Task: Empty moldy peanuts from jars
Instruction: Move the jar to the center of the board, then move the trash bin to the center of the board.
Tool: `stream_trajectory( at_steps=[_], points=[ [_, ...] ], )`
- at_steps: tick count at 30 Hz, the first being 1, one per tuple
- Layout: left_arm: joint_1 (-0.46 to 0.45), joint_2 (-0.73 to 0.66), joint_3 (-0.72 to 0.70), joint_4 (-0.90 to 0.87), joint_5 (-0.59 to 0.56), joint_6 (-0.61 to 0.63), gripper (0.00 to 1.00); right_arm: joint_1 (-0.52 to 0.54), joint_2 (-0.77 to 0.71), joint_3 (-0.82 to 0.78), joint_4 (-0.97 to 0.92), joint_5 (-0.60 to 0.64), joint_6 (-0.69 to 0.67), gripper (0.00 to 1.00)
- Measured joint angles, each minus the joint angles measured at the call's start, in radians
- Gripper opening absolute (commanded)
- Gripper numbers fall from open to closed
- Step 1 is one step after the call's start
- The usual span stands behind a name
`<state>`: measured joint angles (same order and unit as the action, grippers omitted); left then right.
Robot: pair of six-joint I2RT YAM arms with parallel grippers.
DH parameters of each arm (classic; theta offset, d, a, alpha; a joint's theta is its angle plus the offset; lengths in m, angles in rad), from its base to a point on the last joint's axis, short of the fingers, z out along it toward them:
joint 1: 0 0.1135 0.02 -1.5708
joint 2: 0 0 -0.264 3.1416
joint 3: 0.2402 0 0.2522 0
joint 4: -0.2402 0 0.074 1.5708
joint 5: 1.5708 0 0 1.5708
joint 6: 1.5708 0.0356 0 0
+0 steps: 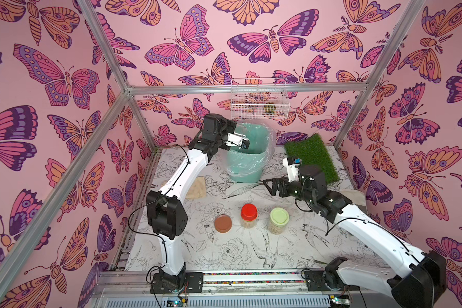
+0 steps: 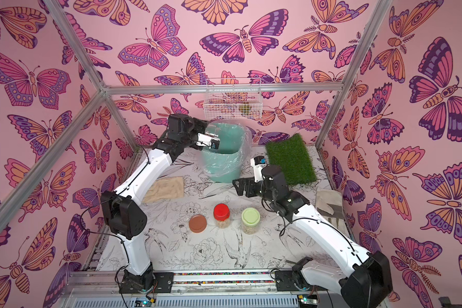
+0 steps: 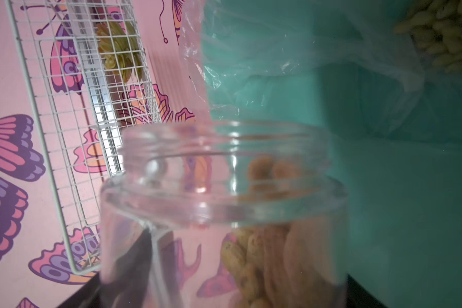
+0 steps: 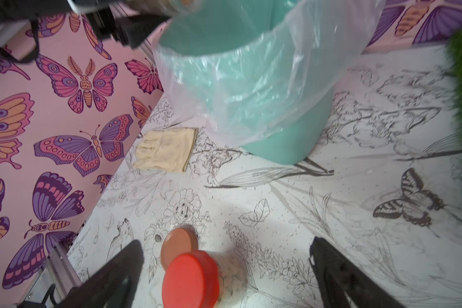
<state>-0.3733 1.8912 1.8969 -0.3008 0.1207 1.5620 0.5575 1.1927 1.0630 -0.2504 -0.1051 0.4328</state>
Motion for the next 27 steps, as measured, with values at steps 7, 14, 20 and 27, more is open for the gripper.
stream_trajectory(
  at_steps=[7, 14, 20, 27],
  points=[
    [0.005, -0.137, -0.160, 0.091, 0.011, -0.370, 0.00, -0.005, 0.208, 0.347, -0.187, 0.145, -0.018, 0.98],
    [0.048, -0.325, -0.357, 0.171, 0.049, -0.648, 0.00, -0.031, 0.512, 0.735, -0.393, 0.254, -0.006, 0.87],
    [0.061, -0.428, -0.512, 0.206, 0.060, -0.755, 0.00, -0.068, 0.753, 1.006, -0.550, 0.277, 0.025, 0.75],
    [0.071, -0.494, -0.625, 0.213, 0.068, -0.814, 0.00, -0.092, 0.908, 1.175, -0.639, 0.275, 0.048, 0.57]
  ],
)
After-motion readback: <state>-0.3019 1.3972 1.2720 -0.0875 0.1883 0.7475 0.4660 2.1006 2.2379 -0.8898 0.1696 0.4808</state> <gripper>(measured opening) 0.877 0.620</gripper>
